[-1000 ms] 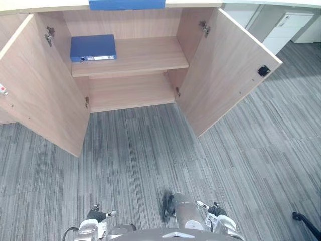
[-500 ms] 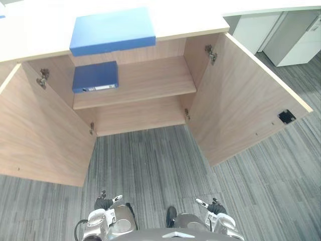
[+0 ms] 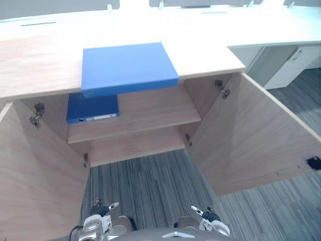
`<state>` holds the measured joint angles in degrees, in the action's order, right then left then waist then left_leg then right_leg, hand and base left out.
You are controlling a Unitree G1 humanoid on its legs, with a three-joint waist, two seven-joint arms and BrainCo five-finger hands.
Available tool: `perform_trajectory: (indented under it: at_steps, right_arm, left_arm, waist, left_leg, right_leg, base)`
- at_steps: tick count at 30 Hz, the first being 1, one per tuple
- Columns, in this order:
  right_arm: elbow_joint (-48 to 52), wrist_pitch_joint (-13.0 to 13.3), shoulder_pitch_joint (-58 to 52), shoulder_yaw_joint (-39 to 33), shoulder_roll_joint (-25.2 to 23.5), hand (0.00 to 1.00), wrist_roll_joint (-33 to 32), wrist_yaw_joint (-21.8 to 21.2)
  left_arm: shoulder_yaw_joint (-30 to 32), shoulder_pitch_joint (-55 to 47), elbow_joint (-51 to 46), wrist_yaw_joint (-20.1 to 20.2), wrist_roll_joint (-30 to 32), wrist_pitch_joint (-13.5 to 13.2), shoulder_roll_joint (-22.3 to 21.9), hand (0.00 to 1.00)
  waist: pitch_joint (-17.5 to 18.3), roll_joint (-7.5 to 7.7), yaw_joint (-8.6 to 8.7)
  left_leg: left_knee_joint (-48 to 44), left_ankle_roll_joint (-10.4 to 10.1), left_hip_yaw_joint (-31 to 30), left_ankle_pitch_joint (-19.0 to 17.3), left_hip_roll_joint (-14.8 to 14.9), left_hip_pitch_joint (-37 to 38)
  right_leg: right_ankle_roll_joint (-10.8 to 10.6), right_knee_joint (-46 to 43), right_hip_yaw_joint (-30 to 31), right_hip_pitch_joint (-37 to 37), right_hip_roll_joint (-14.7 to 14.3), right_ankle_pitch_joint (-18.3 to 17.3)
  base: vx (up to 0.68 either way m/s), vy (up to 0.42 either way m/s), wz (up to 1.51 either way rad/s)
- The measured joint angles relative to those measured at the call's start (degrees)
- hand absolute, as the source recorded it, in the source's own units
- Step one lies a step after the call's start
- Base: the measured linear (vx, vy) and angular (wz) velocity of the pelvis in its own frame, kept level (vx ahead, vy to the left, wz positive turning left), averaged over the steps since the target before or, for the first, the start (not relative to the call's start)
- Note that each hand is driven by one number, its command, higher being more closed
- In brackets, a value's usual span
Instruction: Walk over to the cabinet, pick up the folder, carry it to the office cabinet, place the folder inside the office cabinet, then close the office cabinet door
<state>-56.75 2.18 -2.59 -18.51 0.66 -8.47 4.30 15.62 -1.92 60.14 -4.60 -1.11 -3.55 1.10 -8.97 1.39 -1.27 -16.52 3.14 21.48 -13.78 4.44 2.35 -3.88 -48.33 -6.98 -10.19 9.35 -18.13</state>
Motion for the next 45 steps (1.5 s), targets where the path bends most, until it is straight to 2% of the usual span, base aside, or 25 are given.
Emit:
perform_trajectory:
  at_steps: [1,3,4,5,6,7,8,9,10,13,15,17,18,19,20,21,22,23,26,30,35,41,45]
  right_arm:
    - [0.21,0.15,0.00,0.14,-0.04,0.00,-0.05,-0.01]
    - [0.80,0.15,0.09,0.21,-0.13,0.00,-0.04,-0.02]
    - [1.11,0.14,0.05,0.23,-0.24,0.00,-0.07,-0.02]
    - [1.07,0.09,-0.51,0.21,-0.43,0.00,-0.06,-0.02]
    - [1.00,0.26,-0.57,-0.40,-0.23,0.00,-0.12,-0.08]
    - [0.53,0.19,-0.79,-0.47,0.97,0.00,-0.10,-0.03]
    - [0.54,0.19,-0.83,-0.50,1.37,0.00,-0.11,-0.04]
    - [0.53,0.15,-0.75,-0.36,2.14,0.00,-0.07,-0.05]
    - [0.57,0.16,-0.75,-0.38,2.31,0.00,-0.06,0.00]
    - [0.37,0.09,-1.39,0.44,2.31,0.00,-0.10,0.01]
    - [-0.23,0.02,-1.40,0.37,2.30,0.00,-0.11,0.02]
    - [-0.26,-0.14,-1.53,0.32,2.27,0.00,-0.11,0.03]
    - [-0.24,-0.15,-1.56,0.28,2.24,0.00,-0.15,0.05]
    - [-0.20,-0.16,-1.55,0.27,2.18,0.00,-0.13,0.05]
    - [-0.16,-0.17,-1.52,0.17,2.15,0.00,-0.12,0.05]
    - [-0.27,-0.20,-1.50,0.09,1.82,0.00,-0.12,0.08]
    - [-0.29,-0.21,-1.61,-0.05,0.81,0.00,-0.12,0.06]
    - [-0.43,-0.22,-1.92,-0.26,-0.09,0.00,-0.12,0.04]
    - [-0.45,-0.17,-2.68,-1.21,-1.30,0.00,-0.10,0.02]
    - [-0.56,-0.18,-2.73,-2.71,-1.29,0.00,-0.08,-0.04]
    - [-2.78,-0.14,-1.94,-4.26,-0.04,0.00,-0.08,-0.05]
    - [-4.50,-0.17,-1.20,-4.09,1.59,0.00,-0.09,0.08]
    - [-4.46,-0.07,-1.21,-2.37,2.17,0.00,-0.08,0.37]
  left_arm:
    - [0.06,0.10,0.03,-0.01,-0.06,0.01,-0.12,0.00]
    - [0.16,0.15,0.04,-0.01,-0.06,0.01,-0.23,0.00]
    - [0.18,0.07,0.07,0.00,-0.04,0.00,-0.25,0.00]
    - [0.61,-0.03,0.10,0.01,0.05,-0.01,-0.03,0.00]
    - [1.65,0.09,1.19,-0.05,0.06,0.00,-0.90,0.00]
    - [2.52,-0.53,1.68,-0.01,0.08,0.01,-2.54,0.00]
    - [2.95,-0.78,1.61,0.01,0.12,-0.04,-3.24,0.00]
    - [3.53,-0.73,1.55,0.01,0.17,-0.05,-4.23,0.00]
    - [3.67,-0.69,1.49,0.02,0.18,-0.04,-4.43,0.00]
    - [5.01,-1.27,-0.83,0.14,0.20,-0.09,-4.45,0.00]
    - [5.18,-1.38,-1.13,0.16,0.19,-0.17,-4.42,0.00]
    - [5.43,-1.31,-1.12,0.13,0.20,-0.17,-4.41,0.00]
    - [5.60,-1.26,-1.10,0.12,0.21,-0.15,-4.39,0.00]
    - [5.64,-1.12,-1.03,0.06,0.23,-0.13,-4.36,0.00]
    - [5.64,-1.08,-0.94,0.06,0.23,-0.10,-4.37,0.00]
    - [5.67,-1.05,-0.93,0.07,0.24,-0.09,-4.06,0.00]
    - [5.63,-1.12,-0.97,0.05,0.23,-0.11,-2.89,0.00]
    - [5.61,-1.22,-0.83,0.07,0.24,0.00,-1.94,0.00]
    - [5.54,-1.88,-0.65,0.07,0.24,0.01,-1.24,0.00]
    - [3.72,-2.18,-0.34,0.29,0.25,0.01,-1.28,0.00]
    - [1.37,-2.18,0.21,0.47,0.24,0.00,-0.75,0.00]
    - [-2.74,-2.34,-0.86,-0.67,0.43,-0.19,0.16,0.00]
    - [-3.42,-3.40,-5.79,-2.25,1.32,-0.39,1.32,0.00]
  waist:
    - [-0.02,-0.03,0.54]
    - [0.03,-0.11,1.27]
    - [0.04,-0.10,1.59]
    - [0.55,0.73,1.59]
    - [0.89,0.01,1.61]
    - [2.57,-2.69,1.49]
    - [2.65,-3.02,1.40]
    - [2.79,-4.74,1.39]
    - [2.63,-5.19,1.43]
    - [2.28,-4.63,0.89]
    - [2.27,-4.44,0.40]
    - [2.22,-4.35,0.23]
    - [2.20,-4.28,0.23]
    - [2.12,-4.16,0.23]
    - [2.07,-4.09,0.23]
    - [2.30,-3.64,0.15]
    - [2.58,-1.67,0.21]
    - [3.05,-0.78,0.20]
    - [3.86,0.53,0.00]
    - [4.18,0.01,0.40]
    - [3.73,-0.88,0.39]
    - [3.50,-1.05,0.39]
    - [3.46,-0.95,0.39]
  left_leg:
    - [2.02,-0.42,-1.06,0.15,0.00,1.97]
    - [3.32,-1.24,-2.17,0.23,0.03,3.07]
    - [3.96,-2.28,-2.91,0.16,-0.01,3.77]
    - [4.80,-3.72,-4.39,-0.23,-1.26,4.62]
    - [5.22,-4.84,-5.54,-0.57,-0.72,5.81]
    - [5.76,-5.46,-5.88,-0.22,0.77,5.72]
    - [5.50,-5.63,-5.92,-0.30,1.28,5.80]
    - [3.95,-6.07,-6.02,-0.19,2.52,5.56]
    - [2.02,-6.41,-6.10,-0.23,3.15,5.07]
    - [-21.26,-7.79,-6.32,-0.23,8.75,-3.34]
    - [-25.39,-6.84,-5.14,-0.81,10.54,-5.99]
    - [-21.92,-6.65,-4.32,-0.93,11.03,-8.04]
    - [-19.95,-6.63,-4.28,-0.90,10.89,-8.34]
    - [-14.15,-6.38,-4.31,-0.10,10.29,-8.17]
    - [-8.14,-6.52,-4.28,2.09,9.57,-7.49]
    - [-6.42,-6.49,-4.32,1.79,8.80,-6.39]
    - [-3.98,-5.93,-3.94,2.72,6.89,-5.22]
    - [-2.51,-5.74,-3.70,2.94,5.90,-5.03]
    - [0.20,-5.28,-2.56,3.25,4.05,-1.98]
    - [4.65,-4.42,-2.35,4.97,1.86,0.57]
    - [10.28,-3.86,-3.10,8.24,0.21,3.06]
    - [17.79,-3.58,-5.90,12.57,-1.77,5.61]
    - [19.93,-3.84,-7.52,13.57,-2.53,5.91]
  right_leg:
    - [0.35,3.15,-0.64,-2.72,-1.61,-0.50]
    - [0.61,8.19,-1.03,-4.22,-2.76,-0.30]
    - [1.03,13.59,-1.19,-4.68,-3.49,0.96]
    - [3.10,23.76,-0.63,-4.19,-3.87,9.39]
    - [3.41,22.42,-1.45,-3.52,-4.10,9.97]
    - [3.70,23.66,-2.31,-2.70,-5.21,9.28]
    - [3.94,24.43,-2.99,-2.19,-5.64,8.87]
    - [4.46,25.54,-4.21,-0.74,-6.23,8.46]
    - [4.70,26.19,-4.80,0.52,-6.58,8.29]
    - [5.66,30.75,-6.73,7.48,-7.81,7.52]
    - [5.52,31.90,-6.62,9.57,-8.10,7.24]
    - [5.04,32.34,-6.12,10.31,-7.87,6.98]
    - [4.81,32.30,-6.00,10.32,-7.69,6.93]
    - [4.10,31.98,-5.62,10.33,-7.37,6.76]
    - [3.18,31.26,-5.33,10.02,-7.37,6.35]
    - [2.61,31.10,-4.85,9.89,-7.11,6.21]
    - [1.85,31.86,-4.47,9.92,-5.82,6.50]
    - [1.22,32.91,-4.47,10.08,-5.12,6.94]
    - [0.22,35.65,-3.54,12.59,-4.31,8.24]
    - [-0.35,39.02,-3.00,14.43,-3.69,10.15]
    - [-0.07,42.19,-2.87,16.12,-3.77,12.49]
    - [-0.17,44.65,-2.82,16.25,-3.68,13.87]
    - [-0.04,45.37,-2.59,16.20,-3.67,14.23]
  base:
    - [0.25,-0.040,0.34]
    - [0.23,-0.077,0.39]
    - [0.26,-0.133,0.53]
    - [0.35,-0.186,0.59]
    - [0.35,-0.186,0.53]
    - [0.32,-0.160,0.33]
    - [0.32,-0.159,0.30]
    - [0.26,-0.145,0.30]
    - [0.29,-0.189,0.40]
    - [0.21,-0.149,0.25]
    - [0.12,-0.022,-0.04]
    - [0.10,0.047,-0.11]
    - [0.08,0.122,-0.13]
    - [0.11,0.185,-0.08]
    - [0.09,0.178,-0.05]
    - [0.09,0.184,0.01]
    - [0.07,0.157,0.05]
    - [0.07,0.138,0.05]
    - [0.08,0.096,-0.11]
    - [0.01,0.062,-0.06]
    - [-0.05,0.015,0.01]
    - [-0.10,0.008,0.04]
    - [-0.06,0.018,0.08]
